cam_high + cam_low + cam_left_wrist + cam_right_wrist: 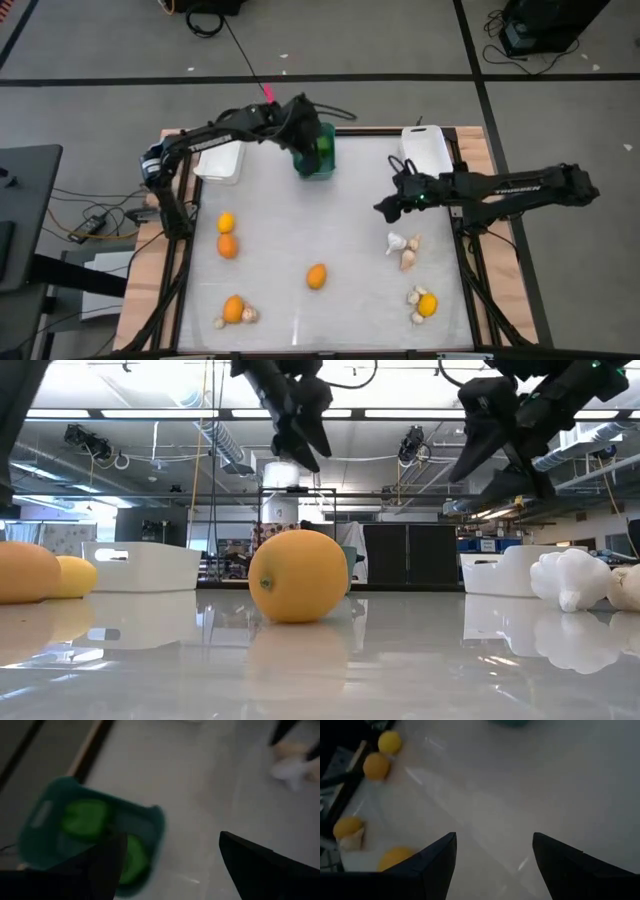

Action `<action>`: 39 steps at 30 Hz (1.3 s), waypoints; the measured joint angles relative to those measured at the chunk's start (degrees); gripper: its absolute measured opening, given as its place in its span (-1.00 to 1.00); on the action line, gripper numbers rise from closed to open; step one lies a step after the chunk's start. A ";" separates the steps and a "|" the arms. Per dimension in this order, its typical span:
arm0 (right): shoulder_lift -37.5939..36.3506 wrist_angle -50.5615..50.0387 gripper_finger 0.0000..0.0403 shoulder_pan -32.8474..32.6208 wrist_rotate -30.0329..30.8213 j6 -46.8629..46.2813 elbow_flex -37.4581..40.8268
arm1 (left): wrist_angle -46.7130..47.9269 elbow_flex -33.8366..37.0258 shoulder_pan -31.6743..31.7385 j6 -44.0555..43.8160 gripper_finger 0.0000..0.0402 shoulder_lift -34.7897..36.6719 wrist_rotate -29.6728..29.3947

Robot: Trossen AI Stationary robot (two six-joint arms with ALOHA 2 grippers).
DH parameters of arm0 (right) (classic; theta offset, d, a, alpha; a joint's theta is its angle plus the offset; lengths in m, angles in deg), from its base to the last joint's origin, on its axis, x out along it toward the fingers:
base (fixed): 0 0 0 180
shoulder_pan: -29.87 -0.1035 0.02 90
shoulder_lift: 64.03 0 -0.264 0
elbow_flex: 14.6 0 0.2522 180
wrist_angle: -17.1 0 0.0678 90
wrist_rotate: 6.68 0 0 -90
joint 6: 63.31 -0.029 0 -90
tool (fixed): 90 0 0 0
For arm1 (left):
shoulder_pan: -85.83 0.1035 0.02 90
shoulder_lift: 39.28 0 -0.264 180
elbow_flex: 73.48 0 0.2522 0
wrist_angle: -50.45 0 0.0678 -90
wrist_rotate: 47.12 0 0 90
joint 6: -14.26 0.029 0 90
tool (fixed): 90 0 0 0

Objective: Sort produce into baskets
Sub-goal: Put the top left yellow lemon into the left white bin

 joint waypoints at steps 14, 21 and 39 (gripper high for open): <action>8.84 -12.08 0.32 -8.18 -5.16 -14.79 0.00 | -3.96 17.96 -1.47 -2.53 0.60 11.70 1.74; 10.77 -11.52 0.32 -11.19 -5.46 -18.29 0.00 | -3.41 25.71 -1.47 -6.71 0.60 16.06 1.88; 10.83 -6.20 0.32 -9.61 5.02 -15.32 0.00 | 19.61 47.32 -6.00 -39.74 0.60 24.08 -8.67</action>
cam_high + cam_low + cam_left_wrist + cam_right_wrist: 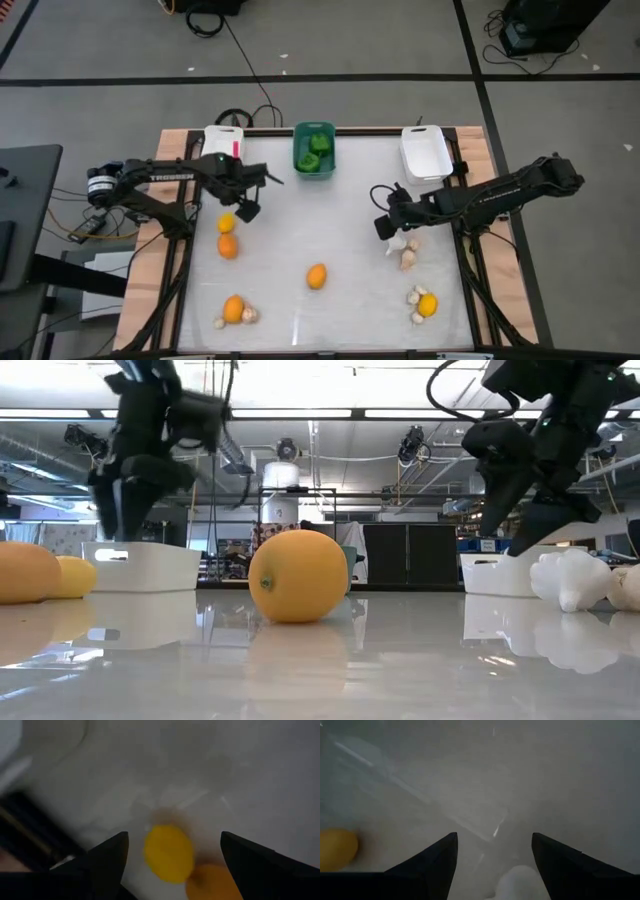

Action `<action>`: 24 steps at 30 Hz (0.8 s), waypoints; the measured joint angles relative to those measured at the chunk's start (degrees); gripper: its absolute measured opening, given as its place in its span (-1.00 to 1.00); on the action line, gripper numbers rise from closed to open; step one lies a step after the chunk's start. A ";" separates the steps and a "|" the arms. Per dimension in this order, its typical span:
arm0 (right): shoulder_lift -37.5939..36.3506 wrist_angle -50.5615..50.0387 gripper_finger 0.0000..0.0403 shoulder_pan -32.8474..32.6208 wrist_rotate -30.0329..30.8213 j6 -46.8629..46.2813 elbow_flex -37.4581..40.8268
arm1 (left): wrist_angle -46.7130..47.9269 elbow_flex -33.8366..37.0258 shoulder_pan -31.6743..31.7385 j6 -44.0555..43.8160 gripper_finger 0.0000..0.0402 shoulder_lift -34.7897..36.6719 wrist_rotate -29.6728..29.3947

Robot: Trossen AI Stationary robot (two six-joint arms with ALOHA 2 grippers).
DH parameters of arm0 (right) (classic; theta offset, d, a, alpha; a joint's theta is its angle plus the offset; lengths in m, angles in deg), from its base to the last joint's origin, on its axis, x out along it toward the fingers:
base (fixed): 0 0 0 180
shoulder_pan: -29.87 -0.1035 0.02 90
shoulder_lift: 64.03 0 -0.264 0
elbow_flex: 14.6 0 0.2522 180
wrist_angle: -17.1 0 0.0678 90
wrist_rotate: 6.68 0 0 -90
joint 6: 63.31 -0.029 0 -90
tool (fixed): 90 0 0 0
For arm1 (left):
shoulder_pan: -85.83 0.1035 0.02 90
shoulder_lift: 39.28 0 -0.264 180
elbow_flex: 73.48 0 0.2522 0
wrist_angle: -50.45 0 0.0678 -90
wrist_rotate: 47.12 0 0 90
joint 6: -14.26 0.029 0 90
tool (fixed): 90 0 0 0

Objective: Sort produce into baskets
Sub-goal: Put the top left yellow lemon into the left white bin

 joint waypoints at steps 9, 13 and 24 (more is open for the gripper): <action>-0.02 0.00 0.32 1.95 -2.06 5.35 0.00 | -0.99 4.33 -2.52 -8.89 0.60 0.45 1.28; -0.02 -0.02 0.32 2.69 -3.45 6.42 0.00 | -2.23 6.77 -5.12 -11.75 0.60 0.45 3.28; -0.02 -0.02 0.32 3.53 -2.31 7.98 0.00 | -12.65 15.00 -6.66 -13.46 0.55 0.42 5.94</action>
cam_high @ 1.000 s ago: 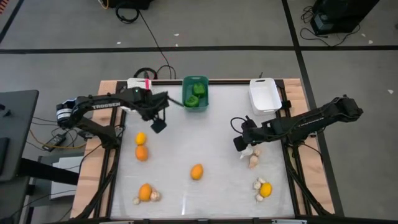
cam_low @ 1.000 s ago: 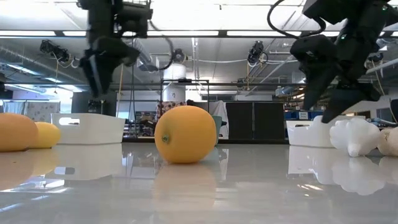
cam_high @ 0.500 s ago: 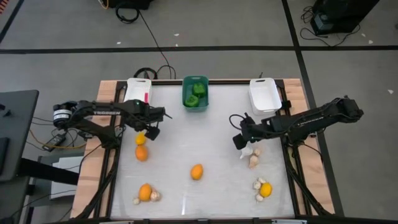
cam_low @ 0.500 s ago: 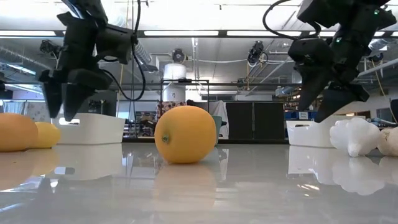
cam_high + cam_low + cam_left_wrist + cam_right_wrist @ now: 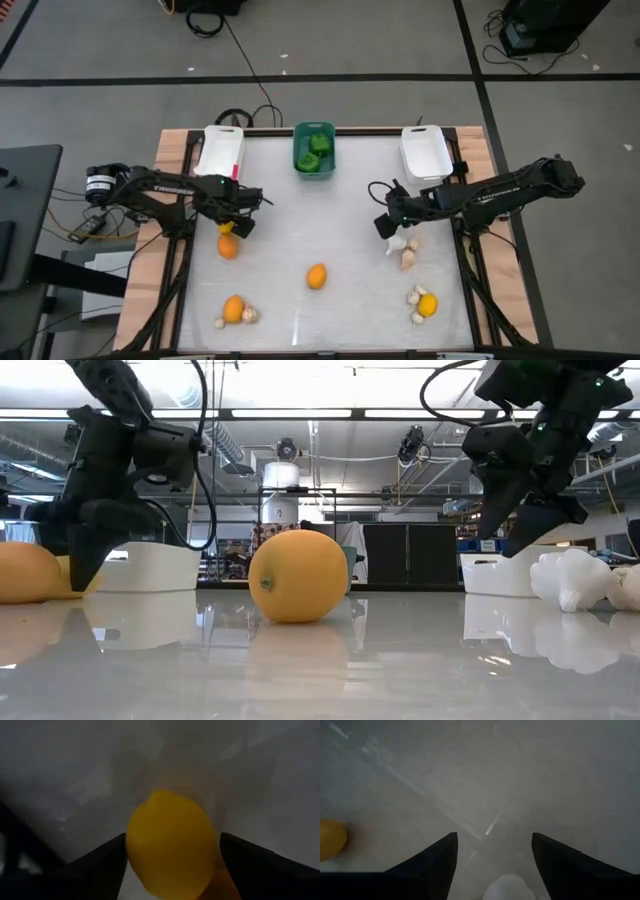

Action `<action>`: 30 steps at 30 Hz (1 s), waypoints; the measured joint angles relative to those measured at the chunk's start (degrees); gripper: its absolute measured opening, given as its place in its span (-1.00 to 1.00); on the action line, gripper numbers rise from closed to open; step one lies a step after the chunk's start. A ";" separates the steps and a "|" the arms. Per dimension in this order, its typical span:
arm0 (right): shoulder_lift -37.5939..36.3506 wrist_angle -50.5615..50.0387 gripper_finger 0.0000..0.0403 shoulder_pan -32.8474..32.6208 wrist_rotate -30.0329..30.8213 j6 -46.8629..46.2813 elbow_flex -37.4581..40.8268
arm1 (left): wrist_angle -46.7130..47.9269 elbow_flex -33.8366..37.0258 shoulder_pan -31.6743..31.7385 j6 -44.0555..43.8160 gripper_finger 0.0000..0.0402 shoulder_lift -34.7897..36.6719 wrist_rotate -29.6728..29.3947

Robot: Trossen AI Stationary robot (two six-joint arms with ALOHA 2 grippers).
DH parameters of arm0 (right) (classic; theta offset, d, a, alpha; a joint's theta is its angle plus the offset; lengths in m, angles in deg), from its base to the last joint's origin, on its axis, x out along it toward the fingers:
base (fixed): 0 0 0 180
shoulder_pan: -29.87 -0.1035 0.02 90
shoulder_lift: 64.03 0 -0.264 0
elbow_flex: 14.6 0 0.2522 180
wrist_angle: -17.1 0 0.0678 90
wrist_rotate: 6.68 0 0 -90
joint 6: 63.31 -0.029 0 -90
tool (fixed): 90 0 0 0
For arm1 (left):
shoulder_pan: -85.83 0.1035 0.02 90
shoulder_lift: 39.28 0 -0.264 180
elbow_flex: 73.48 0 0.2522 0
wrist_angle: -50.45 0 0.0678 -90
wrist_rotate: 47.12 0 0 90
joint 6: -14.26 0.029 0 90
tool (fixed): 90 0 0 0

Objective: Sort produce into baskets
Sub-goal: Put the top left yellow lemon into the left white bin

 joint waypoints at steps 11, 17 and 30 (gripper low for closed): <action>0.00 0.01 0.32 1.66 -0.89 0.68 0.00 | -0.44 -0.44 0.11 0.29 0.23 -0.04 -1.14; 0.00 1.08 0.32 2.98 -1.36 2.40 0.00 | 3.34 -7.45 1.59 7.91 0.25 -0.04 -1.10; 0.00 2.60 0.32 5.44 -1.91 6.59 0.00 | 12.49 -31.24 22.37 28.19 0.27 -0.02 -6.81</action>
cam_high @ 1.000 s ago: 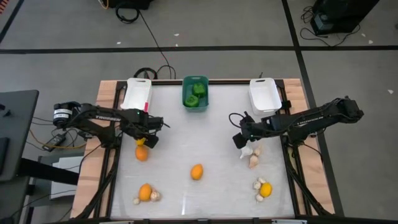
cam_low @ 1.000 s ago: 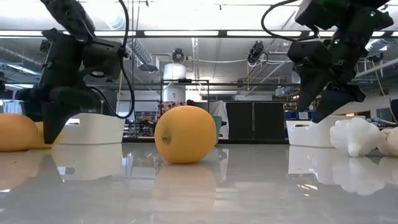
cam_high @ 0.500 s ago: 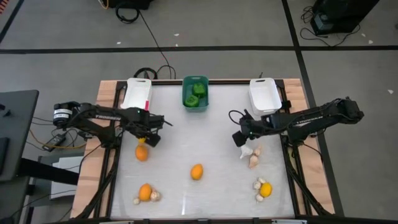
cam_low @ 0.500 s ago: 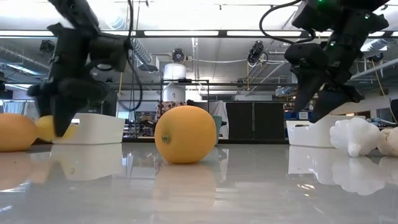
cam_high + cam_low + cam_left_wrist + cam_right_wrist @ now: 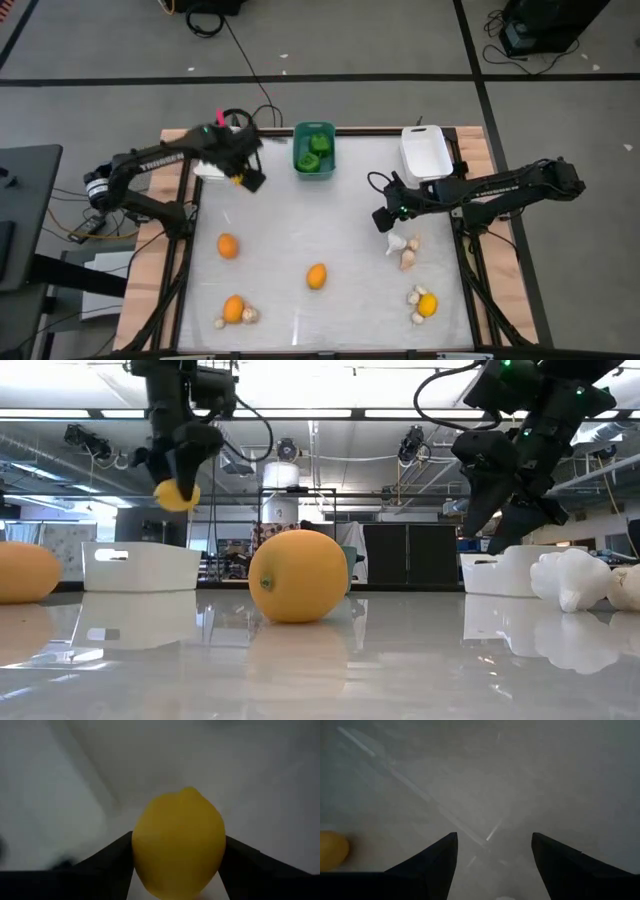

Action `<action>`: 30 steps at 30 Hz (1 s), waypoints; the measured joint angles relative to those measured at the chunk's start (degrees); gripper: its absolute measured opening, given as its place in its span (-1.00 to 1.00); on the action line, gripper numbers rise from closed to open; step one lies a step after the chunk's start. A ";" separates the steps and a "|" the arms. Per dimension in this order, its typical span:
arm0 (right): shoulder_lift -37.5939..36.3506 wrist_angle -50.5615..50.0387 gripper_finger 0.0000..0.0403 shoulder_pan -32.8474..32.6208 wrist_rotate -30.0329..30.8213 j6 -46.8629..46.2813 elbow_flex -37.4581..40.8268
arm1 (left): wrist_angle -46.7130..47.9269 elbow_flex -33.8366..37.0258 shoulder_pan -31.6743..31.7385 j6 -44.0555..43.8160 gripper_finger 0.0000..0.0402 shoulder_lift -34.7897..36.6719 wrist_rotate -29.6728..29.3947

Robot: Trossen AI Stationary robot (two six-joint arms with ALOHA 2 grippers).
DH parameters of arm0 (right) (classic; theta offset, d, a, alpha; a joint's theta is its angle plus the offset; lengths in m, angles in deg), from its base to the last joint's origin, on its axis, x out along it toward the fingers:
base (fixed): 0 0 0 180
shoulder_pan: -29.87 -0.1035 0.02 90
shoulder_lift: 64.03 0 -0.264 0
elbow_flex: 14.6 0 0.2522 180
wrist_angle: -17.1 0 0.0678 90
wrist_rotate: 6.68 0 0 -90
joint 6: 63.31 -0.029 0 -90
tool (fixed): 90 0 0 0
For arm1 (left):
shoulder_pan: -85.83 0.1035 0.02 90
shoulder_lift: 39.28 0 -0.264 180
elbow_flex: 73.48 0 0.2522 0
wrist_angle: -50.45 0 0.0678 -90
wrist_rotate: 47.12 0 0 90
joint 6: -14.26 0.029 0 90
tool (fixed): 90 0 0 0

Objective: Sort produce into baskets
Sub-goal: Put the top left yellow lemon into the left white bin

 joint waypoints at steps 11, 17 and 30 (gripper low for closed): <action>0.00 0.19 0.32 3.10 -2.40 3.91 0.00 | -5.72 -2.70 24.62 9.95 0.26 -7.80 -1.53; 0.00 -0.04 0.32 3.46 -3.95 4.71 0.00 | -13.94 -2.72 29.56 10.03 0.26 -14.57 -2.51; 0.00 -0.30 0.32 3.44 -4.55 3.90 0.00 | -15.38 -2.68 30.63 11.42 0.50 -24.15 -7.48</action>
